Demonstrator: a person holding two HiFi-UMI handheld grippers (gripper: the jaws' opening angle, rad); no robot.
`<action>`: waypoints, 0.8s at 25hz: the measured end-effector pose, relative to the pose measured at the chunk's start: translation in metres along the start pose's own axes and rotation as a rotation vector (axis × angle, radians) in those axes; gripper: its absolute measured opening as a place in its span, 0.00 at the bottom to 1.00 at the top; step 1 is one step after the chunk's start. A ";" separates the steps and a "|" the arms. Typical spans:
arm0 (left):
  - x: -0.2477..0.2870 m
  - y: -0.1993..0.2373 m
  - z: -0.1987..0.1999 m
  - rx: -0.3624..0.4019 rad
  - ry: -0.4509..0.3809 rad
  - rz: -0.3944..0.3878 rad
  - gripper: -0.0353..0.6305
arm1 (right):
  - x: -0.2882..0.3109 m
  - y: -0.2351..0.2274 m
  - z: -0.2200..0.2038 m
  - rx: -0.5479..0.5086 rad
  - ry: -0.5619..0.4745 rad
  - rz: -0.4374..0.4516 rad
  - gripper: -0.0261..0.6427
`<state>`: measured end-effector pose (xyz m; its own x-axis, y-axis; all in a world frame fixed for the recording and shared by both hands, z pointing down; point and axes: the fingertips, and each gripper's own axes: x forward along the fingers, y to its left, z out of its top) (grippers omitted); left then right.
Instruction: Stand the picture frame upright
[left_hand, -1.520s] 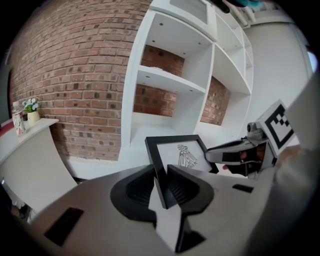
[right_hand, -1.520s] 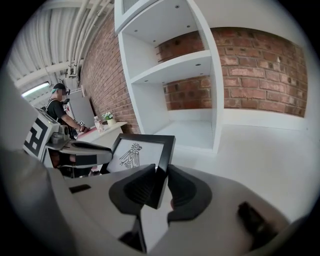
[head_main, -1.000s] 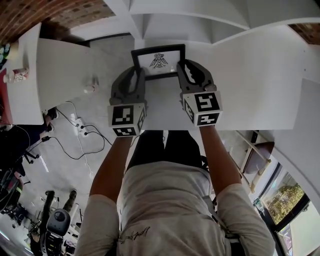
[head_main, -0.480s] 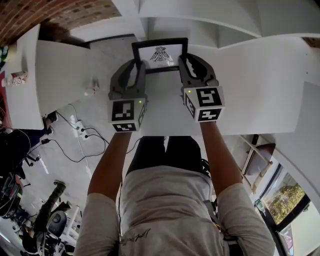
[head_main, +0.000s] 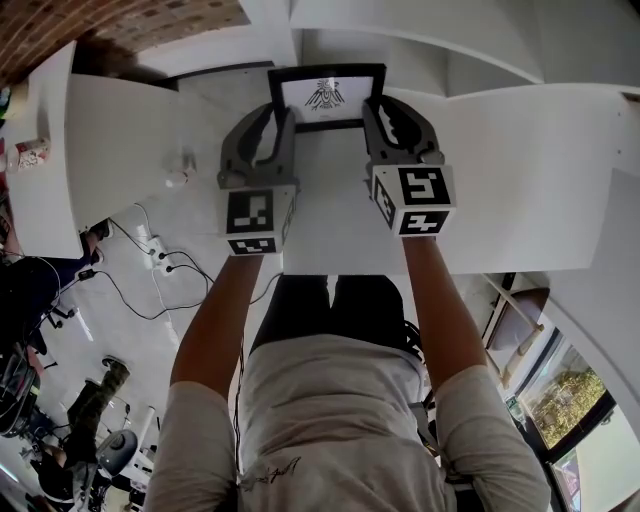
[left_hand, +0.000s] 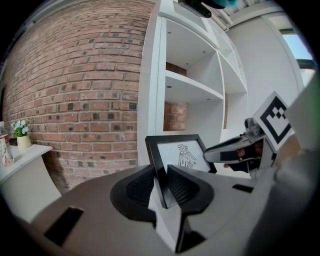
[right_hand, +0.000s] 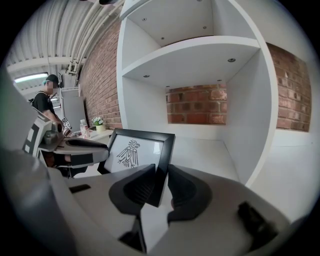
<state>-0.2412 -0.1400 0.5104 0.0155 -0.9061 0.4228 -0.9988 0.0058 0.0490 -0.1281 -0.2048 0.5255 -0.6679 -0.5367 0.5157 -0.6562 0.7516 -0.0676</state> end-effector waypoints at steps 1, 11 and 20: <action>0.001 0.001 0.000 0.001 -0.003 0.001 0.19 | 0.001 0.000 0.000 -0.003 0.002 0.000 0.17; 0.015 0.011 -0.005 -0.002 -0.016 0.003 0.17 | 0.013 -0.001 -0.006 -0.013 0.002 0.012 0.17; 0.026 0.012 -0.006 -0.019 -0.026 0.007 0.17 | 0.019 -0.009 -0.004 -0.013 -0.008 -0.014 0.17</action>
<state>-0.2529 -0.1613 0.5274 0.0068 -0.9168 0.3993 -0.9978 0.0202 0.0634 -0.1340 -0.2203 0.5390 -0.6615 -0.5500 0.5098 -0.6607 0.7490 -0.0492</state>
